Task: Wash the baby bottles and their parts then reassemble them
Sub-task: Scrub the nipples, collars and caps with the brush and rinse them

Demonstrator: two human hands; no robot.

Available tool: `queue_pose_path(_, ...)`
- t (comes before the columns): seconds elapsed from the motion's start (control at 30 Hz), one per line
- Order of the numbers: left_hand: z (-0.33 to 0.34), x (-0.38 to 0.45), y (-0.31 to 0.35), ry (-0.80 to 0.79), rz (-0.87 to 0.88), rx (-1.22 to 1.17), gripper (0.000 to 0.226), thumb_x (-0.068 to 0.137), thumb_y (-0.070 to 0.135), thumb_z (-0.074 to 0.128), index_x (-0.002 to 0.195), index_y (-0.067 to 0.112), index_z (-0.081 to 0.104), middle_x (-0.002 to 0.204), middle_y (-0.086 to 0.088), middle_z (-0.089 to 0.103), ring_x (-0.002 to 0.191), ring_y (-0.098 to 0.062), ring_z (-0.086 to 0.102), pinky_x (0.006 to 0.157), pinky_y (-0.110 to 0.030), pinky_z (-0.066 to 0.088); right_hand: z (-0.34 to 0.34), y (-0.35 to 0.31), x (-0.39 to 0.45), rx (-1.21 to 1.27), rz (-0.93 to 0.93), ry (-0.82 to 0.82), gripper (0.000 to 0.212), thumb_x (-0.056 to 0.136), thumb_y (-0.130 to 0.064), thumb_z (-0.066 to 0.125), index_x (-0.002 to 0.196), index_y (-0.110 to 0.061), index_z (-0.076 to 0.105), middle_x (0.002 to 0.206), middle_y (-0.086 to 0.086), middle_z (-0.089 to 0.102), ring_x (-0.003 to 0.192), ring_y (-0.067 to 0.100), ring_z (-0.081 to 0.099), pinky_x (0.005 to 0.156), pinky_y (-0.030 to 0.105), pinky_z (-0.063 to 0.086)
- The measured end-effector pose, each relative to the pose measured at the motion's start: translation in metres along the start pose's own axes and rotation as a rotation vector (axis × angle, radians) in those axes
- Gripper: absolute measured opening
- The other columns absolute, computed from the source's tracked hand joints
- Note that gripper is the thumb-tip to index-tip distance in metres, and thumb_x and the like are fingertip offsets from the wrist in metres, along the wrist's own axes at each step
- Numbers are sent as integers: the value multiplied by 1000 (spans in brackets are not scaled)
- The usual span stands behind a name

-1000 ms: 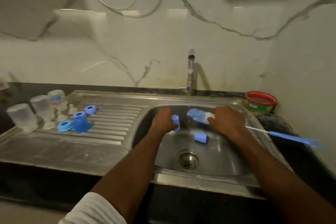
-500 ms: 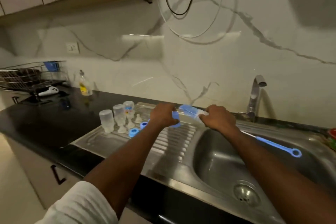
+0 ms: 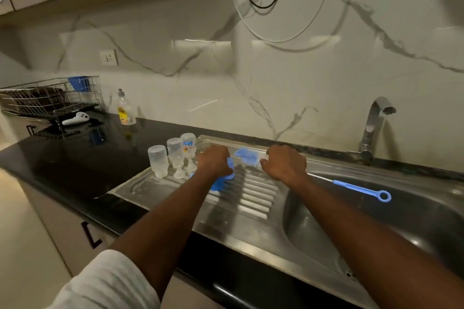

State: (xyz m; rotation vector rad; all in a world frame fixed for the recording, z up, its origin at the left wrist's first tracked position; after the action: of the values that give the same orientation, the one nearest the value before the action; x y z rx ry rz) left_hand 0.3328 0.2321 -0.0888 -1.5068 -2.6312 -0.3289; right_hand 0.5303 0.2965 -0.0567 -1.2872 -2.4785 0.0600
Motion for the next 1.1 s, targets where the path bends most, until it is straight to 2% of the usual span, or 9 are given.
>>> queue_pose_path(0.1, 2, 2, 5, 9, 15, 40, 60, 79, 43, 76, 131, 21, 56, 130, -4, 59, 119, -26, 57, 91, -38, 47, 4, 10, -1, -2, 5, -5, 36, 92, -46, 57, 119, -24, 66, 117, 4, 67, 106, 26, 65, 76, 34, 46)
queue_pose_path(0.23, -8, 6, 24, 54, 62, 49, 71, 77, 60, 74, 132, 19, 55, 130, -8, 60, 123, -31, 54, 97, -43, 49, 0, 40, -13, 20, 60, 4, 34, 91, -49, 57, 115, -26, 66, 113, 1, 68, 101, 24, 65, 73, 33, 45)
queue_pose_path(0.33, -12, 7, 62, 120, 146, -30, 55, 83, 55, 72, 128, 25, 59, 128, -5, 62, 123, -28, 53, 97, -43, 49, -9, 79, -26, 5, 115, -4, 33, 90, -46, 57, 114, -25, 66, 115, 2, 69, 103, 26, 66, 73, 32, 43)
queue_pose_path(0.47, -1, -5, 146, 227, 330, -236, 23, 88, 40, 69, 107, 28, 66, 106, 6, 70, 106, -20, 62, 86, -38, 52, -34, 143, -49, -167, 164, -24, 34, 90, -43, 59, 116, -23, 67, 117, 4, 69, 106, 26, 66, 73, 30, 41)
queue_pose_path(0.63, 70, -20, 265, 6, 426, -300, 22, 85, 39, 67, 103, 28, 70, 107, 2, 71, 102, -21, 65, 86, -35, 54, -49, 243, -81, -324, 343, -53, 29, 91, -36, 59, 117, -25, 69, 120, 1, 68, 110, 22, 65, 82, 32, 46)
queue_pose_path(0.8, 164, -33, 351, -285, 635, -80, 33, 87, 28, 68, 118, 18, 69, 120, -10, 68, 113, -30, 63, 93, -36, 51, -16, 307, -105, -425, 433, -139, 28, 99, -30, 52, 123, -26, 67, 128, -1, 65, 117, 21, 63, 90, 33, 48)
queue_pose_path(0.93, 214, -37, 390, -366, 815, 93, 53, 89, 33, 71, 137, 14, 57, 139, -14, 56, 127, -33, 54, 105, -42, 45, -3, 336, -107, -420, 472, -204, 30, 100, -24, 50, 123, -27, 68, 130, 0, 65, 120, 22, 61, 92, 34, 47)
queue_pose_path(1.1, 233, -36, 403, -327, 853, 148, 65, 85, 45, 73, 142, 24, 51, 139, -8, 58, 125, -32, 57, 100, -41, 49, -2, 341, -100, -408, 486, -190, 30, 99, -28, 52, 125, -25, 66, 132, 2, 63, 120, 23, 61, 93, 35, 44)
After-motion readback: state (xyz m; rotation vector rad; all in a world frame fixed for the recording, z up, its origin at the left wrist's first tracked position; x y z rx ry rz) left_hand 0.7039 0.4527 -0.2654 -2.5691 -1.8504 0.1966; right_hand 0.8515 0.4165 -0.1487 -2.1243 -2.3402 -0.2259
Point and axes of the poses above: each hand's wrist, its own x-axis towards the middle knuckle, its own z-axis out of the palm, y = z × x, the point moved 7 cm from there along x, towards the middle knuckle
